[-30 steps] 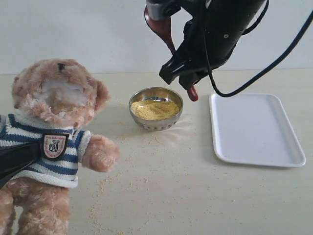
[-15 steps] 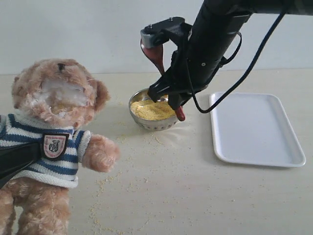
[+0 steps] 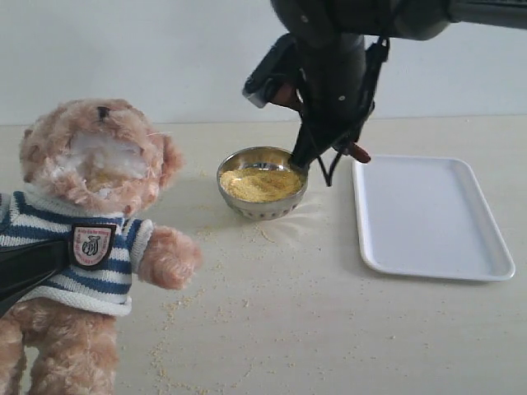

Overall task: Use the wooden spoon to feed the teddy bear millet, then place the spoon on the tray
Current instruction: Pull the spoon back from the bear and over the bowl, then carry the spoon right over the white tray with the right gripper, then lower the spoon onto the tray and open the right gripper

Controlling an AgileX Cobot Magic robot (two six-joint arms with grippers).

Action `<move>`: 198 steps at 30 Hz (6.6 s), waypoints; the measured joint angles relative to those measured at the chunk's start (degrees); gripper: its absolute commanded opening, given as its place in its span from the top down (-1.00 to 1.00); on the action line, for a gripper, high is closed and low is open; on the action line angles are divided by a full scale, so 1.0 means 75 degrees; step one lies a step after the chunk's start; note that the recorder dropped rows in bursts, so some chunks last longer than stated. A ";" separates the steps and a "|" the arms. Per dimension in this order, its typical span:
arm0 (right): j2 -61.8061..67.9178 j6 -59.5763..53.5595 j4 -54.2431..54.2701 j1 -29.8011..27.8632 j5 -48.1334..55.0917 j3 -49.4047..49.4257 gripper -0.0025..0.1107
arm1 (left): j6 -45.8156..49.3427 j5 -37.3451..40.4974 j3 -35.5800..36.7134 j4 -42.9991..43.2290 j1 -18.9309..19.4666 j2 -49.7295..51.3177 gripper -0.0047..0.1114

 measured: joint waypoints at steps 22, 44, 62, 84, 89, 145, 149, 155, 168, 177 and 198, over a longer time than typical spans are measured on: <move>0.1944 0.0433 -0.4569 0.1220 0.0060 -0.0442 0.96 | 0.0000 0.0000 0.0000 0.0000 0.0000 0.0000 0.83; 0.0303 -0.0692 0.1618 -0.0896 0.0067 -0.0450 0.96 | 0.0000 0.0000 0.0000 0.0000 0.0000 0.0000 0.83; -0.0290 -0.1710 0.5736 -0.1614 -0.0021 -0.0111 0.96 | 0.0000 0.0000 0.0000 0.0000 0.0000 0.0000 0.83; -0.1723 -0.0829 0.5430 -0.3145 -0.2604 0.3213 0.96 | 0.0000 0.0000 0.0000 0.0000 0.0000 0.0000 0.83; -0.1723 -0.0829 0.5430 -0.3145 -0.2780 0.3238 0.96 | 0.0000 0.0000 0.0000 0.0000 0.0000 0.0000 0.83; 0.0220 -0.0222 0.4837 -0.3758 -0.4418 0.3548 0.96 | 0.0000 0.0000 0.0000 0.0000 0.0000 0.0000 0.83; 0.0324 -0.0222 0.4852 -0.3758 -0.4517 0.3548 0.96 | 0.0000 0.0000 0.0000 0.0000 0.0000 0.0000 0.83; 0.0324 -0.0235 0.4861 -0.3758 -0.4595 0.3548 0.96 | 0.0000 0.0000 0.0000 0.0000 0.0000 0.0000 0.83; 0.0135 -0.0476 0.4868 -0.3758 -0.4311 0.3548 0.95 | 0.0000 0.0000 0.0000 0.0000 0.0000 0.0000 0.83; -0.0283 -0.0621 0.4868 -0.3758 -0.4023 0.3548 0.43 | 0.0000 0.0000 0.0000 0.0000 0.0000 0.0000 0.83; -0.2801 -0.0516 0.4868 -0.3758 -0.6457 0.5987 0.67 | 0.0000 0.0000 0.0000 0.0000 0.0000 0.0000 0.83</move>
